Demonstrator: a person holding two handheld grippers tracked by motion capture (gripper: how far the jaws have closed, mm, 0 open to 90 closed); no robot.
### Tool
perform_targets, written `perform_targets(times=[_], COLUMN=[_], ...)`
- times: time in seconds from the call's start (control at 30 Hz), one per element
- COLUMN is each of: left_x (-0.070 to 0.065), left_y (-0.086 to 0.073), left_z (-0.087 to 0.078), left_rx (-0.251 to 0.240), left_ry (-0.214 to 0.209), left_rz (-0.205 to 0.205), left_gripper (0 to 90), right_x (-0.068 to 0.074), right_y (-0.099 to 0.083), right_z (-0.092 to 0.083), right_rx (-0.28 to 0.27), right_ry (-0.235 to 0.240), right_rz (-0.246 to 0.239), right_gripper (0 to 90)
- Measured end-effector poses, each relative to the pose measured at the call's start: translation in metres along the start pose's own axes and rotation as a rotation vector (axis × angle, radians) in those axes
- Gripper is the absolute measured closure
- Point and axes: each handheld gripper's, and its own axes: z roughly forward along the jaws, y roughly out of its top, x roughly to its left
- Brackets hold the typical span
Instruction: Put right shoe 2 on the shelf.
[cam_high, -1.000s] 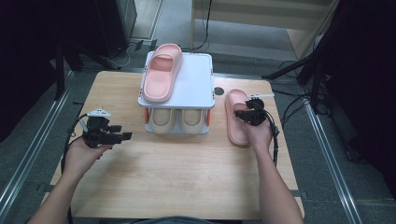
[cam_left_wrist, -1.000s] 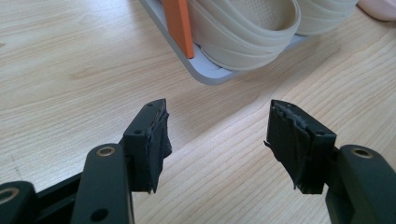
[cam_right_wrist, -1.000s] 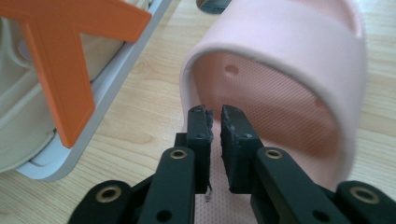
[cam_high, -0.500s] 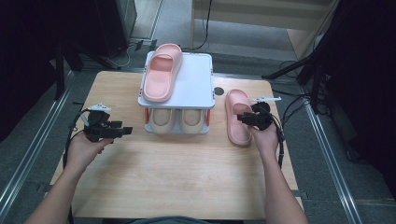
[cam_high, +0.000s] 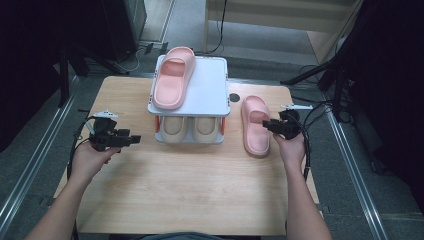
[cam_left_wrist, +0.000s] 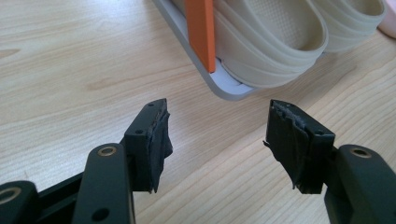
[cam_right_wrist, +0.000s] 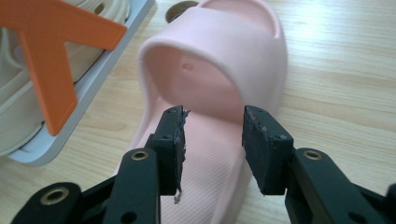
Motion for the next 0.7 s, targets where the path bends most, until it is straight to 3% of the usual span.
perform_targets(times=[0.23, 0.4, 0.7], left_x=[-0.001, 0.002, 0.003], left_y=[-0.006, -0.012, -0.023], left_z=[-0.004, -0.008, -0.015], left_rx=[0.006, 0.004, 0.004], left_ry=[0.007, 0.012, 0.028], left_rz=[-0.004, -0.019, -0.039], left_gripper=[39.3, 39.3, 39.3], right_x=[-0.016, -0.023, -0.019], right_y=[0.001, 0.000, 0.006], right_z=[0.004, 0.018, 0.035], right_rx=[0.000, 0.013, 0.008], right_ry=[-0.023, -0.022, -0.066], right_rz=[0.045, 0.080, 0.051], right_gripper=[57.0, 55.2, 55.6])
